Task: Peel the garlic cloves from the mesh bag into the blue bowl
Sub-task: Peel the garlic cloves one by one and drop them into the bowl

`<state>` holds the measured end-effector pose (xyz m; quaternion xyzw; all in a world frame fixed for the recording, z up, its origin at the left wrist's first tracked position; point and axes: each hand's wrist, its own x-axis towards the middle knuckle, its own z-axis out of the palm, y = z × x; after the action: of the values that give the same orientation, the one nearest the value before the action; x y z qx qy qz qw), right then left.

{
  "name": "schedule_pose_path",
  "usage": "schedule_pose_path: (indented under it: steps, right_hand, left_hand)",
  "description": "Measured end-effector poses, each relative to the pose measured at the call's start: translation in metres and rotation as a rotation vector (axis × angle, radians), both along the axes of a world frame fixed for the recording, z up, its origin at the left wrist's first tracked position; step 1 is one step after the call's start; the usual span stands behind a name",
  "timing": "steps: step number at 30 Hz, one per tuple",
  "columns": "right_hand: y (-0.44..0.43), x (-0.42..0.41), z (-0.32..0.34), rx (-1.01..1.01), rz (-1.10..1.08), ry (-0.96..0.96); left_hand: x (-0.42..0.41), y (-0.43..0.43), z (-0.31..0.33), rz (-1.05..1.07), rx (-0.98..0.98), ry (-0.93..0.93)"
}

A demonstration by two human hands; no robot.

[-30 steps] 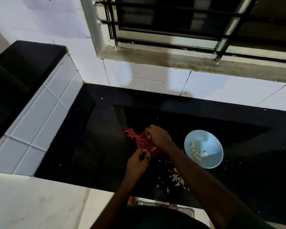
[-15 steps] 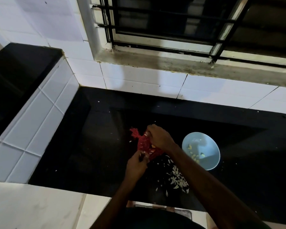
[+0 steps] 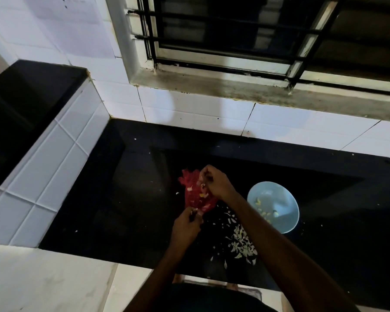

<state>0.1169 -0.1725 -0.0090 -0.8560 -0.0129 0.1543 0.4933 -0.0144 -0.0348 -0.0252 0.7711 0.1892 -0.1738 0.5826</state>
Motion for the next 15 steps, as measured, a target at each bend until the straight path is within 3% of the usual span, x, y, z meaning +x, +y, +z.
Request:
schedule_pose_path:
  steps: [3, 8, 13, 15]
  right_hand:
    - [-0.004, -0.002, -0.003, -0.159, 0.08, -0.031]
    - [0.011, -0.002, -0.002, -0.421, 0.281, -0.31]
    - [0.036, -0.018, -0.006, -0.537, 0.607, -0.133]
    - [0.043, -0.025, -0.014, -0.62, 0.685, -0.172]
  left_hand:
    - [0.001, -0.001, 0.002, 0.002, 0.007, 0.003]
    - [-0.002, -0.001, 0.0, -0.024, 0.047, 0.057]
    - [-0.005, 0.013, -0.014, -0.073, 0.13, 0.159]
    - [-0.007, 0.017, -0.015, -0.084, 0.16, 0.187]
